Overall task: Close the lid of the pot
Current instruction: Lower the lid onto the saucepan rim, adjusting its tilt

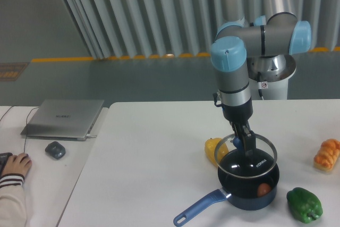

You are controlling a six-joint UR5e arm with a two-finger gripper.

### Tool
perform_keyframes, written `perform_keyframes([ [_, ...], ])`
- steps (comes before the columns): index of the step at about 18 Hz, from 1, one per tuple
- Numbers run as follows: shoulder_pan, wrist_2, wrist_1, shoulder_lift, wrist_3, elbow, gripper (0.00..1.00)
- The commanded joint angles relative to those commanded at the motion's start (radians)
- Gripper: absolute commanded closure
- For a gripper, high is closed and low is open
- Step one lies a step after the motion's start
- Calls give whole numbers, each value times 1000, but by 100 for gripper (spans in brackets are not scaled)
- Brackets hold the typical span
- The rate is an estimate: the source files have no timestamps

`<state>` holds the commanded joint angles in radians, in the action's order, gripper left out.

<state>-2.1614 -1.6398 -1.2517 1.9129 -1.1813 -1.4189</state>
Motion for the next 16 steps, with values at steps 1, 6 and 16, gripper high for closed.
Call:
perform_keyframes([
  [1,0,2,0,3,17,-6,53],
  [6,2,-6,20,9,28,-37,53],
  [16,3,-8,20,12,32,-41,53],
])
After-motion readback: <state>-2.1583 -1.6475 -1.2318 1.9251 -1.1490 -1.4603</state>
